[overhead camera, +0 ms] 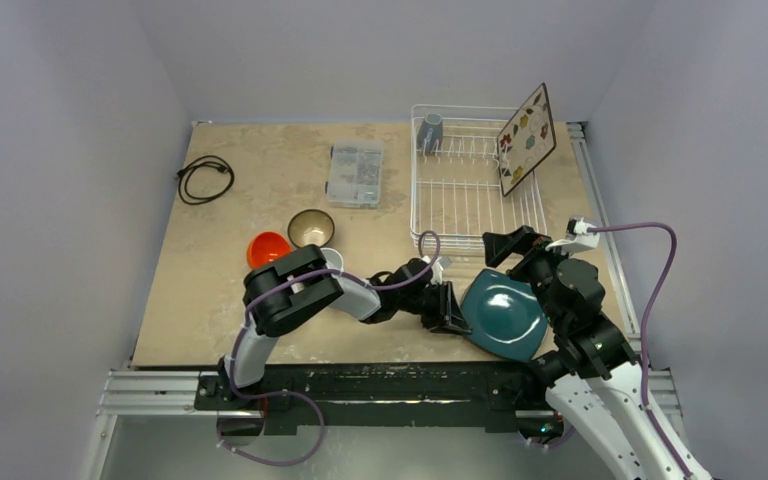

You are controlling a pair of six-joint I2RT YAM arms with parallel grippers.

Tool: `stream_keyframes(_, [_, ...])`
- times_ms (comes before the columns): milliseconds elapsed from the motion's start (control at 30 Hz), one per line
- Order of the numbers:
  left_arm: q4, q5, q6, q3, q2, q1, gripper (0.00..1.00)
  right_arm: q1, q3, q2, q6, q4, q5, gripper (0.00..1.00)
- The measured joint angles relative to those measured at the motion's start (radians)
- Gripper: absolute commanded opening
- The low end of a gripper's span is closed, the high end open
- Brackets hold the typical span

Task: Load the mixed dishes into the dish rack
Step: Pick up the plate at the center of the board.

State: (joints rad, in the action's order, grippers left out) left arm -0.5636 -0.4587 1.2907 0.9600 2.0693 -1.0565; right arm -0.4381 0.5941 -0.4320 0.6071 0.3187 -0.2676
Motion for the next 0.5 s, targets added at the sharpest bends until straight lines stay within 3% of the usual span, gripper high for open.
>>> stream_keyframes(233, [-0.023, 0.015, 0.018, -0.042, -0.029, 0.001, 0.0, 0.0, 0.0, 0.0, 0.003, -0.001, 0.0, 0.98])
stream_keyframes(500, [0.051, 0.027, 0.005, -0.065, -0.1, 0.003, 0.0, 0.0, 0.0, 0.0, 0.004, -0.004, 0.001, 0.98])
